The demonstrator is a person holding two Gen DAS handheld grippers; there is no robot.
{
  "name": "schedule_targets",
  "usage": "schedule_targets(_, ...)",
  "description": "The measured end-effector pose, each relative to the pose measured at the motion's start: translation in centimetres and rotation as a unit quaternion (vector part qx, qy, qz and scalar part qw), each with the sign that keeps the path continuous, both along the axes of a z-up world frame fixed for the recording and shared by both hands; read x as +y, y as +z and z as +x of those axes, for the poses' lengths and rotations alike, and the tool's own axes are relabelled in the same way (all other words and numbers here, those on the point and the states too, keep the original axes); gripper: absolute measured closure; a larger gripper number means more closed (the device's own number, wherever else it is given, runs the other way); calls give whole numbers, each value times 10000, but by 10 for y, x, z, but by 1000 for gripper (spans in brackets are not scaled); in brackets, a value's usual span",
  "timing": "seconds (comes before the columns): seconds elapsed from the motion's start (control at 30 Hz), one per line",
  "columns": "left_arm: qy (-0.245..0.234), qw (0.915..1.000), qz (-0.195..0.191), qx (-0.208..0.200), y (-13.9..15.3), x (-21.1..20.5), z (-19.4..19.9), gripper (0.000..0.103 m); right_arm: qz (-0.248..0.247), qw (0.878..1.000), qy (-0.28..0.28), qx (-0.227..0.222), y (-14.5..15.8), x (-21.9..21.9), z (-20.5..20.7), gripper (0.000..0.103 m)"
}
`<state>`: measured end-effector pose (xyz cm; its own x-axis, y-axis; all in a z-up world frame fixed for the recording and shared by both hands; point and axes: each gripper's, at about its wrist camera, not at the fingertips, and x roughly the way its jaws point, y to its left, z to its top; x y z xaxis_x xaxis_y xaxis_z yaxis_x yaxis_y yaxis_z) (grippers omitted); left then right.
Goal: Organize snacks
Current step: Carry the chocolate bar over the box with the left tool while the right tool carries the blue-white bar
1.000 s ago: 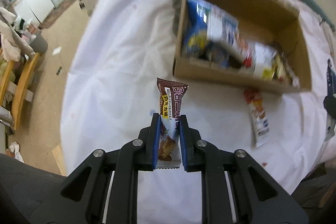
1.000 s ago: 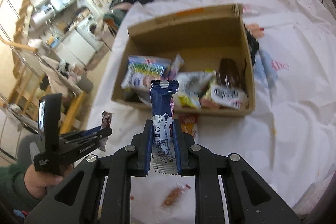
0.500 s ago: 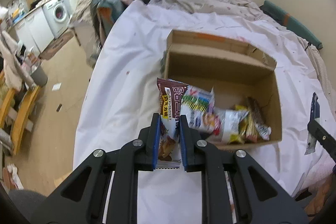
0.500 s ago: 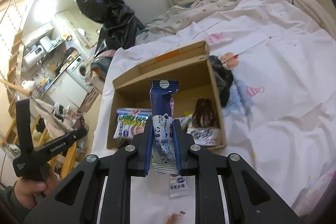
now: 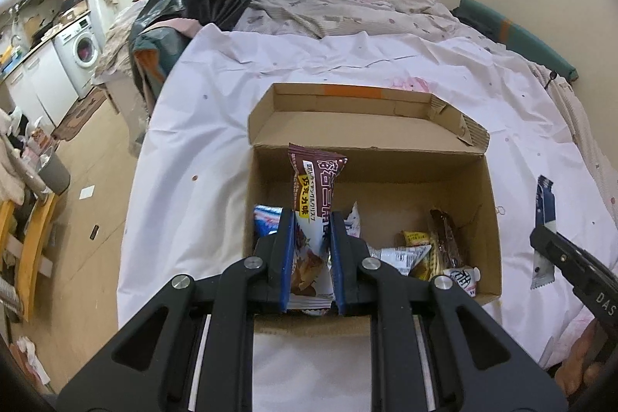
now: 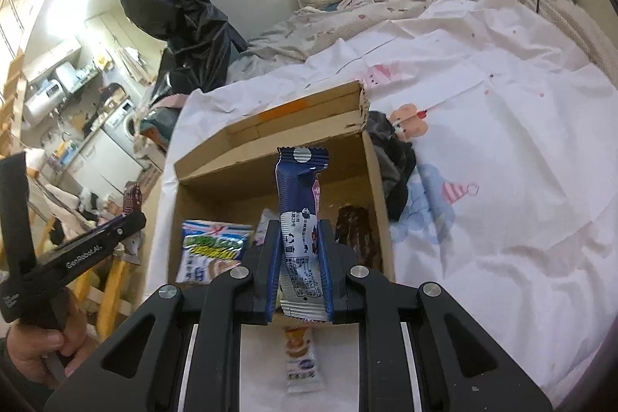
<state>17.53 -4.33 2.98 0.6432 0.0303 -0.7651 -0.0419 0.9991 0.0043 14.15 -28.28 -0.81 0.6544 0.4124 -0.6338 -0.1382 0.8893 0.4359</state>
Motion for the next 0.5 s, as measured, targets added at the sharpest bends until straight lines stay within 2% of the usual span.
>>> schedule_targets(0.3,-325,9994,18,68,-21,-13,32,89,-369,9987,-49,343,-23,7,39,84)
schedule_targets(0.5,-454,9989,-4,151,-41,-16,39,89,-477,9969,-51,621,-37,11,47,84)
